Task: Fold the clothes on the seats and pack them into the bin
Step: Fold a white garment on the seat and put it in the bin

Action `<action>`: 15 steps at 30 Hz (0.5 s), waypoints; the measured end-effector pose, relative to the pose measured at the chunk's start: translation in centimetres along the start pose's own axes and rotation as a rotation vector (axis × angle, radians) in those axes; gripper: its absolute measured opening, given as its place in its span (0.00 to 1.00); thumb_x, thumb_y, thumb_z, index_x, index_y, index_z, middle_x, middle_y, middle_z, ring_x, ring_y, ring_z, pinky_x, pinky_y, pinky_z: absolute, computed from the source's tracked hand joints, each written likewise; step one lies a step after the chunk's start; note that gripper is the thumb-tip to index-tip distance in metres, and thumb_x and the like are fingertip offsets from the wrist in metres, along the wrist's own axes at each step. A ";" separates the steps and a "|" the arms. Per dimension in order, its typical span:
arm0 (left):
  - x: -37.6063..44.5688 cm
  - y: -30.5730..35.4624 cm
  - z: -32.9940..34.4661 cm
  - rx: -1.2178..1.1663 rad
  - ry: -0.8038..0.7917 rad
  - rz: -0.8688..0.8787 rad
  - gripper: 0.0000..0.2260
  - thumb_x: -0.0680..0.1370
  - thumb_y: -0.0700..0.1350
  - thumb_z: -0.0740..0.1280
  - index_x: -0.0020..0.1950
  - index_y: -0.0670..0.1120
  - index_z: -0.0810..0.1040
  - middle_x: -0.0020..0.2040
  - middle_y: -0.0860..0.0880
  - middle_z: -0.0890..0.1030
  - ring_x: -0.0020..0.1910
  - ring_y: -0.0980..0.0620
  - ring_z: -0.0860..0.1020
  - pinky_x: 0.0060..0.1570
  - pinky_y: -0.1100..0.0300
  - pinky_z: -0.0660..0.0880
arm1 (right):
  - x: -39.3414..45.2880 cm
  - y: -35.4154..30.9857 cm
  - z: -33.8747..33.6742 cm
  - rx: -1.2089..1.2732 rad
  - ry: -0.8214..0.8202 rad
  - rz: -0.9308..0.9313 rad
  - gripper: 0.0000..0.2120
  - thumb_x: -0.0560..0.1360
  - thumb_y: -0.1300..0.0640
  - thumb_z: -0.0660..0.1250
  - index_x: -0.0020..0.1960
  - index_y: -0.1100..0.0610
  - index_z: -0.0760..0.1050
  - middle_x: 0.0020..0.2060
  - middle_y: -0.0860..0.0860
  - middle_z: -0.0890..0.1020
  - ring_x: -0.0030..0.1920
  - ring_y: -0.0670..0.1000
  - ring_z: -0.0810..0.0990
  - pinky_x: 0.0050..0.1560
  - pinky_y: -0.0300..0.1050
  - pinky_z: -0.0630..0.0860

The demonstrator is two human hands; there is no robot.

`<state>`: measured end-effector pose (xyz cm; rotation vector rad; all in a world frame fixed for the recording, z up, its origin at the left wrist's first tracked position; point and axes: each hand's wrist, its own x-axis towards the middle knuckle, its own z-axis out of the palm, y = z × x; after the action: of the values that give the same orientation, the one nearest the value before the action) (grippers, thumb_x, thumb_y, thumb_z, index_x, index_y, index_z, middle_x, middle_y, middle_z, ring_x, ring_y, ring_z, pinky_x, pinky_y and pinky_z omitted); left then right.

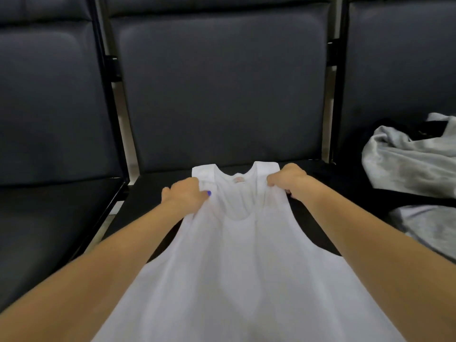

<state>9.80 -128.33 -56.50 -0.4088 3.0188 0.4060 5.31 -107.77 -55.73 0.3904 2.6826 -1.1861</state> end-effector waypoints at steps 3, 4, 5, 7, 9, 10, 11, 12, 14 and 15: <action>1.5 -0.6 -0.2 -0.271 0.069 -0.069 0.16 0.81 0.49 0.60 0.63 0.40 0.70 0.60 0.44 0.75 0.57 0.44 0.73 0.56 0.53 0.69 | 0.8 -0.6 -0.7 0.160 -0.004 -0.035 0.06 0.76 0.59 0.65 0.49 0.58 0.68 0.38 0.54 0.71 0.34 0.52 0.70 0.28 0.41 0.66; 1.9 -0.9 -0.4 -0.421 0.067 -0.117 0.18 0.80 0.48 0.62 0.65 0.38 0.70 0.61 0.42 0.75 0.58 0.42 0.74 0.55 0.53 0.71 | 0.6 -0.8 -1.2 0.247 -0.001 -0.022 0.07 0.76 0.60 0.66 0.51 0.58 0.69 0.34 0.53 0.69 0.31 0.50 0.67 0.24 0.40 0.63; 1.9 -1.0 -0.9 -0.595 0.043 -0.162 0.19 0.79 0.46 0.65 0.66 0.37 0.70 0.61 0.41 0.76 0.58 0.41 0.75 0.56 0.52 0.72 | 0.3 -1.1 -1.8 0.336 0.003 -0.001 0.09 0.75 0.61 0.67 0.53 0.58 0.70 0.34 0.52 0.68 0.29 0.48 0.65 0.21 0.39 0.62; 1.7 -1.2 -2.4 -0.964 -0.061 -0.210 0.17 0.77 0.40 0.68 0.65 0.40 0.73 0.56 0.41 0.78 0.56 0.41 0.77 0.55 0.52 0.73 | -0.7 -1.6 -3.0 0.461 0.012 0.043 0.12 0.74 0.63 0.69 0.56 0.58 0.71 0.35 0.52 0.68 0.30 0.47 0.64 0.22 0.37 0.61; 0.7 -1.2 -4.5 -1.265 -0.213 -0.247 0.17 0.76 0.36 0.69 0.63 0.48 0.73 0.53 0.43 0.80 0.54 0.44 0.79 0.54 0.50 0.75 | -1.8 -1.8 -4.2 0.526 -0.032 0.064 0.11 0.74 0.64 0.69 0.55 0.57 0.73 0.38 0.52 0.71 0.30 0.46 0.66 0.20 0.35 0.60; -0.1 -1.1 -5.5 -1.360 -0.268 -0.233 0.18 0.75 0.36 0.69 0.63 0.48 0.74 0.53 0.44 0.81 0.53 0.45 0.80 0.53 0.50 0.76 | -2.6 -1.7 -4.9 0.565 -0.062 0.070 0.10 0.74 0.65 0.69 0.53 0.57 0.73 0.40 0.52 0.73 0.30 0.45 0.67 0.18 0.35 0.60; -0.8 -1.1 -6.4 -1.400 -0.294 -0.200 0.17 0.75 0.36 0.68 0.63 0.46 0.74 0.54 0.44 0.81 0.53 0.46 0.80 0.51 0.51 0.77 | -3.3 -1.6 -5.5 0.613 -0.099 0.072 0.09 0.74 0.65 0.68 0.52 0.56 0.74 0.42 0.52 0.75 0.30 0.45 0.70 0.18 0.34 0.61; -1.6 -1.1 -7.1 -1.417 -0.310 -0.166 0.17 0.75 0.37 0.68 0.64 0.44 0.75 0.55 0.45 0.82 0.52 0.47 0.81 0.50 0.52 0.77 | -4.2 -1.4 -6.1 0.659 -0.135 0.071 0.09 0.74 0.66 0.68 0.52 0.56 0.74 0.44 0.53 0.76 0.30 0.45 0.72 0.18 0.33 0.63; -3.5 -1.0 -8.3 -1.419 -0.314 -0.129 0.17 0.76 0.37 0.68 0.64 0.44 0.75 0.55 0.45 0.82 0.51 0.47 0.81 0.51 0.53 0.77 | -6.1 -1.0 -7.3 0.740 -0.195 0.055 0.07 0.75 0.67 0.67 0.50 0.57 0.75 0.49 0.54 0.78 0.33 0.46 0.78 0.22 0.34 0.71; -4.7 -1.0 -8.9 -1.412 -0.308 -0.121 0.17 0.76 0.37 0.67 0.65 0.44 0.75 0.55 0.44 0.82 0.51 0.47 0.81 0.51 0.53 0.77 | -7.2 -0.8 -7.7 0.774 -0.214 0.044 0.08 0.75 0.67 0.67 0.50 0.57 0.75 0.51 0.54 0.79 0.37 0.48 0.81 0.25 0.35 0.75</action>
<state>14.26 -130.43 -47.68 -0.4686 1.9004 2.2347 11.40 -103.71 -48.10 0.3845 1.9337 -2.0814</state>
